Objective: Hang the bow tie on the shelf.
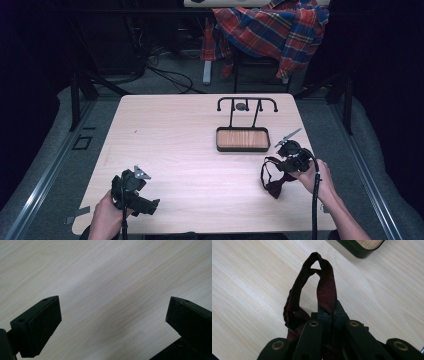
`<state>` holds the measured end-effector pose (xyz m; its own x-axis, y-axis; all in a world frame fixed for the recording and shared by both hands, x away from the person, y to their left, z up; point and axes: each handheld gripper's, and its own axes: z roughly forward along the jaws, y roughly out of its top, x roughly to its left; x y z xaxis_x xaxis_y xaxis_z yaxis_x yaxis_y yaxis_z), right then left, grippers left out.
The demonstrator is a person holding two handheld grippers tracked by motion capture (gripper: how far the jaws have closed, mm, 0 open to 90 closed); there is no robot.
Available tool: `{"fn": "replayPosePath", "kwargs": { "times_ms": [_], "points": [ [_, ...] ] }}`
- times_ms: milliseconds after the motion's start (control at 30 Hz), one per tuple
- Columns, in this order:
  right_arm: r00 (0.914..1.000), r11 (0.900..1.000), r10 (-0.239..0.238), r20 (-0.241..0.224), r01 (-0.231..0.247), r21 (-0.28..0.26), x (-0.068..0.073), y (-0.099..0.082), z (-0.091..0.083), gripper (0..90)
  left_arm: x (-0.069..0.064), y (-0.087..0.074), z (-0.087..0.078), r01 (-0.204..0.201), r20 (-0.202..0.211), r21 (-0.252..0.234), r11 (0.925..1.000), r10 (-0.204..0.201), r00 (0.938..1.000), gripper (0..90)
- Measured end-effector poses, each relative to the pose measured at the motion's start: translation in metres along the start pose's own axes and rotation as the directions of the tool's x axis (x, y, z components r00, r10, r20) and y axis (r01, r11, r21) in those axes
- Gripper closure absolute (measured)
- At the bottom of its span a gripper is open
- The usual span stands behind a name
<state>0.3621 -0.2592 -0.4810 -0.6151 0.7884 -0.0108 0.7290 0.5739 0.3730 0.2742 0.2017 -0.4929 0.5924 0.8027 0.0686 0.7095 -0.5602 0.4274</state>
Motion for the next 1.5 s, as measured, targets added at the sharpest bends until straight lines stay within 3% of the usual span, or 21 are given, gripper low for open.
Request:
{"fn": "replayPosePath", "kwargs": {
  "times_ms": [367, 533, 800, 933, 1133, 1500],
  "points": [
    [0.999, 0.9995, -0.03, 0.034, 0.03, -0.008, -0.001, 0.005, -0.006, 88.8, 0.0, 0.0, 0.0, 0.001, 0.001, 0.0, 1.0, -0.001, 1.0, 0.1],
    [0.9992, 0.9994, -0.013, 0.039, 0.014, -0.032, 0.0, 0.005, -0.006, 88.8, 0.0, 0.0, 0.0, 0.003, 0.002, -0.003, 1.0, -0.003, 1.0, 0.1],
    [0.9972, 0.9987, -0.034, 0.067, 0.037, -0.036, -0.003, 0.012, -0.013, 88.9, 0.0, 0.0, 0.0, 0.001, -0.001, 0.001, 1.0, -0.001, 1.0, 0.1],
    [0.9978, 0.9975, -0.025, 0.061, 0.029, -0.064, -0.003, 0.014, -0.017, 88.9, -0.001, 0.001, 0.001, -0.004, -0.005, 0.009, 1.0, 0.004, 1.0, 0.1],
    [0.9949, 0.9972, -0.037, 0.094, 0.042, -0.062, -0.007, 0.016, -0.022, 88.9, -0.003, 0.001, 0.0, -0.006, -0.015, 0.007, 1.0, 0.006, 0.9999, 0.1],
    [0.9934, 0.9961, -0.047, 0.105, 0.054, -0.07, -0.011, 0.023, -0.027, 88.9, -0.003, 0.001, 0.0, -0.012, -0.021, 0.005, 0.9999, 0.012, 0.9997, 0.1]
  ]
}}
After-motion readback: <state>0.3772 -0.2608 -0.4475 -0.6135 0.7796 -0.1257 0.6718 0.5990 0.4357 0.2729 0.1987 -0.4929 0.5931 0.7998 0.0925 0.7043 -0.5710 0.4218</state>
